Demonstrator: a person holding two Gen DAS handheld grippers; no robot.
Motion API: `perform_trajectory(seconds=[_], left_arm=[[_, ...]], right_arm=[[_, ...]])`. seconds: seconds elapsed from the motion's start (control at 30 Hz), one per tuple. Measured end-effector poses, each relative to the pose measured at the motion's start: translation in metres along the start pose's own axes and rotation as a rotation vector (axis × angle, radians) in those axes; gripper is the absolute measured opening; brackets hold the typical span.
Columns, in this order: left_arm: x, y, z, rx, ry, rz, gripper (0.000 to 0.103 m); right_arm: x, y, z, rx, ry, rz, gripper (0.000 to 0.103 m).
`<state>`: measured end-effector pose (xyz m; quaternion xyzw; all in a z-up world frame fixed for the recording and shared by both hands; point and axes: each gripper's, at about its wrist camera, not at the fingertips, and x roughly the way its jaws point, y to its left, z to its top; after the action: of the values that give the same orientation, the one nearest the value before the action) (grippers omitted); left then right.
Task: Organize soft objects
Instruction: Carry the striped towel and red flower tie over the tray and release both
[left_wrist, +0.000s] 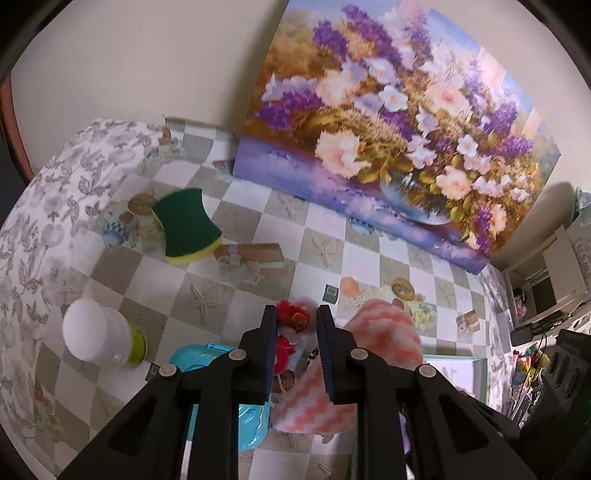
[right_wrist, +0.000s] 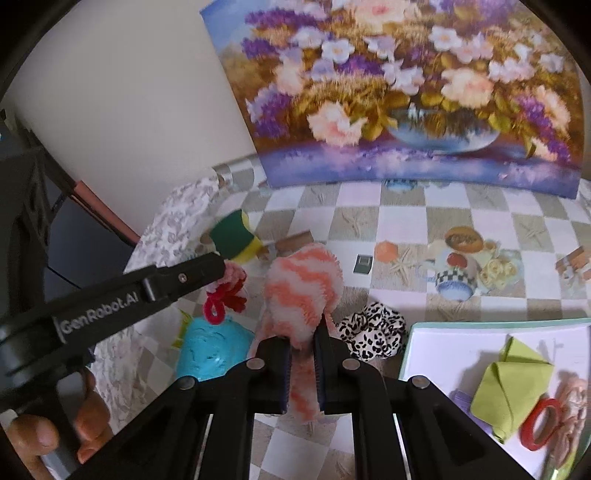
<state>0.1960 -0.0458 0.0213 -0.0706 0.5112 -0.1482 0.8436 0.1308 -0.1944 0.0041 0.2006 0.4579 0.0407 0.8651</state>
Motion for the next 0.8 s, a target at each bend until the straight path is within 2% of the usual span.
perform_trajectory(seconds=[0.17, 0.3, 0.57, 0.8], left_arm=[[-0.019, -0.004, 0.001, -0.001, -0.036, -0.016, 0.022], [-0.034, -0.010, 0.001, 0.007, -0.063, -0.025, 0.022], [-0.048, -0.032, -0.005, 0.045, -0.073, -0.044, 0.022], [-0.041, -0.069, -0.015, 0.104, -0.036, -0.084, 0.022]], right_arm=[[-0.029, -0.002, 0.007, 0.003, -0.047, -0.050, 0.011], [-0.052, -0.013, 0.011, 0.018, -0.077, -0.150, 0.011], [-0.098, -0.063, 0.012, 0.118, -0.139, -0.292, 0.011], [-0.132, -0.112, 0.003, 0.208, -0.158, -0.423, 0.011]])
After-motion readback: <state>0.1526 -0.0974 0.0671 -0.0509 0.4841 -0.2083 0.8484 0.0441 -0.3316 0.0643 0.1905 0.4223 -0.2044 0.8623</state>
